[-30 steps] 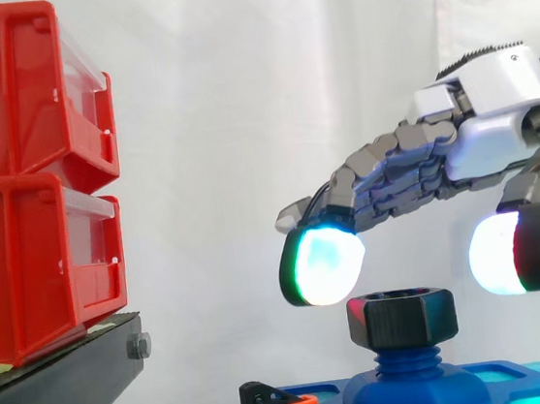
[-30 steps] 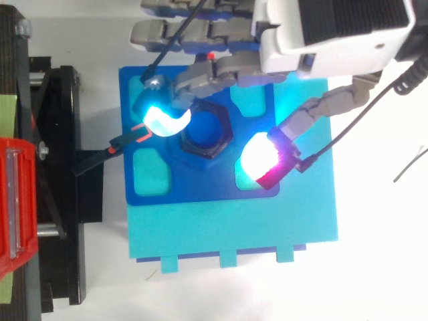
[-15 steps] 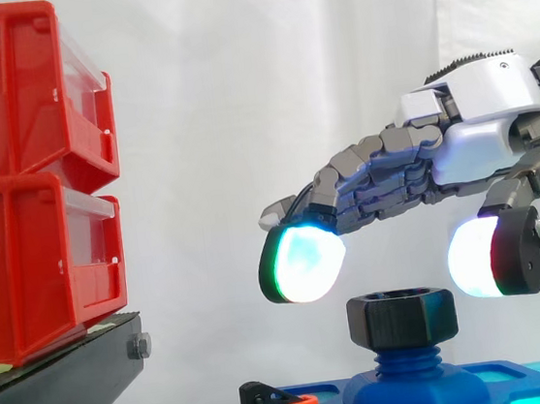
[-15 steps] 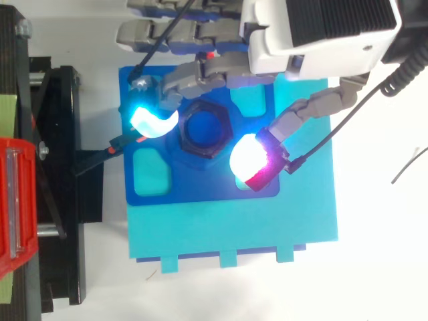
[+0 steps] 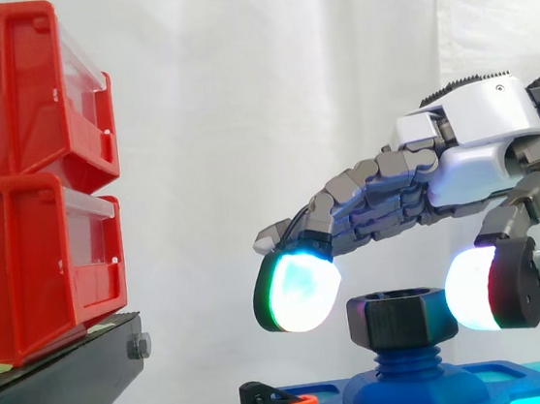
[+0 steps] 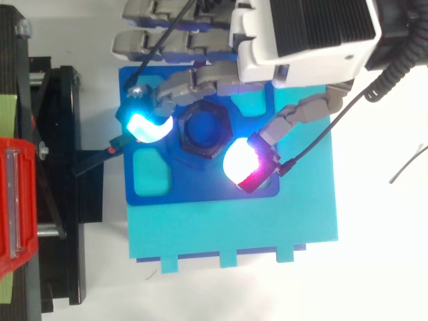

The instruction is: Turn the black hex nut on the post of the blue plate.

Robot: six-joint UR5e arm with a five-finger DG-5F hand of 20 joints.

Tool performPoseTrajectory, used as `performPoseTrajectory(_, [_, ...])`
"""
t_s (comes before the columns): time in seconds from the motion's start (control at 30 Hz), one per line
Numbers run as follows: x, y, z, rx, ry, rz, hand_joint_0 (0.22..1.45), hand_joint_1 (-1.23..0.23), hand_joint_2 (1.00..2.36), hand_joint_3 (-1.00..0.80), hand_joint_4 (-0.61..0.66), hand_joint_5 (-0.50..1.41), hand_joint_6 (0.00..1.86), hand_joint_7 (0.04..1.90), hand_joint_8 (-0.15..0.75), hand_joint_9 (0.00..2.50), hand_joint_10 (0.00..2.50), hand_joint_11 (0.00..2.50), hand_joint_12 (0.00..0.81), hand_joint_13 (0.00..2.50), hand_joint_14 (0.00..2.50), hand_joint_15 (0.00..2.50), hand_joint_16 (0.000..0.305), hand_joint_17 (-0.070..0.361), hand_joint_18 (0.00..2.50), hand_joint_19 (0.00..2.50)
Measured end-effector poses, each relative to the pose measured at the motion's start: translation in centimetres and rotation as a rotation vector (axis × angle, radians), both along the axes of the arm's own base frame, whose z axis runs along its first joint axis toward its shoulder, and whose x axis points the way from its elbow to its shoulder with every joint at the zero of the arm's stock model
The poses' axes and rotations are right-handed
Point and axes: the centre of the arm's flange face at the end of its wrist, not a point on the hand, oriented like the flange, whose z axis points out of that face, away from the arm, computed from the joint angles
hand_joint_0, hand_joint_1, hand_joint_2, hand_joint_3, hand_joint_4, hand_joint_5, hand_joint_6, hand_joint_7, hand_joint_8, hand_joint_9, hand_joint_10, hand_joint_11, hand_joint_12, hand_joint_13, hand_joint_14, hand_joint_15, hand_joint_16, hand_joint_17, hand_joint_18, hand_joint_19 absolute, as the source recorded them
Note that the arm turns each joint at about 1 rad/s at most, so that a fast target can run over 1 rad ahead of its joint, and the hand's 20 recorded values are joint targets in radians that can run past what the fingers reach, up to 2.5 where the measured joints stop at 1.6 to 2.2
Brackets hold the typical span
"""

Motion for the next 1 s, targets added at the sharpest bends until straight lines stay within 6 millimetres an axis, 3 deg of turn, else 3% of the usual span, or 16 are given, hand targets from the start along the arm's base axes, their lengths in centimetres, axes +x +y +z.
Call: performPoseTrajectory(1.0, [-0.18,-0.60,-0.04,0.002,0.002,0.010,0.50,-0.69,1.00,-0.50,0.10,-0.30,0.50,0.73,0.149,0.00,0.00,0.00,0.317,0.00,0.00,0.00,0.047,0.106,0.00,0.02])
